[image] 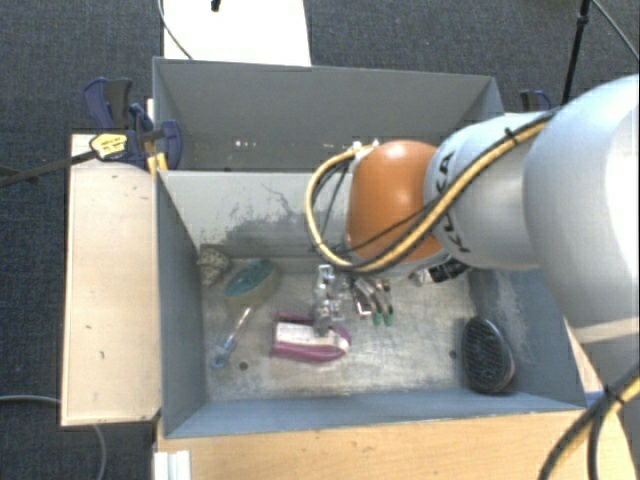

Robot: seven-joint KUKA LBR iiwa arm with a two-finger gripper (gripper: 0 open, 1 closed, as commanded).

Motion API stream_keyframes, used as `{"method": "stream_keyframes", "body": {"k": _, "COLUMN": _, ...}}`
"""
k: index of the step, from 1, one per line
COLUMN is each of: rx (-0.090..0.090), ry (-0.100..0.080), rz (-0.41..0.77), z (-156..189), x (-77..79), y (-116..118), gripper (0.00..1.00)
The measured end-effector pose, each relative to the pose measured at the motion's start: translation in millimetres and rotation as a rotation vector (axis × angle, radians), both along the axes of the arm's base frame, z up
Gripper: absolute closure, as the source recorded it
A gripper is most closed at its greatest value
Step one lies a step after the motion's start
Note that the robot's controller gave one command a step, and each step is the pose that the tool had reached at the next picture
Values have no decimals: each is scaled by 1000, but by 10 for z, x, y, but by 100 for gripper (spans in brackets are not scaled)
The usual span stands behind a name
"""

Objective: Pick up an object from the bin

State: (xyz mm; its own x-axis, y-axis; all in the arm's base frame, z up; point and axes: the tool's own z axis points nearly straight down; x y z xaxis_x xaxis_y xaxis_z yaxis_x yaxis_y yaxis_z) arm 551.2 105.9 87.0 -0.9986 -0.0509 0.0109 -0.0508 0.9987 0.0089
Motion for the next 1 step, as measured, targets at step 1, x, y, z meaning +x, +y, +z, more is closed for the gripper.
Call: {"method": "stream_keyframes", "body": {"k": 1, "rx": -8, "ry": -20, "rz": 276, "z": 1186, "x": -49, "y": -572, "gripper": 100}}
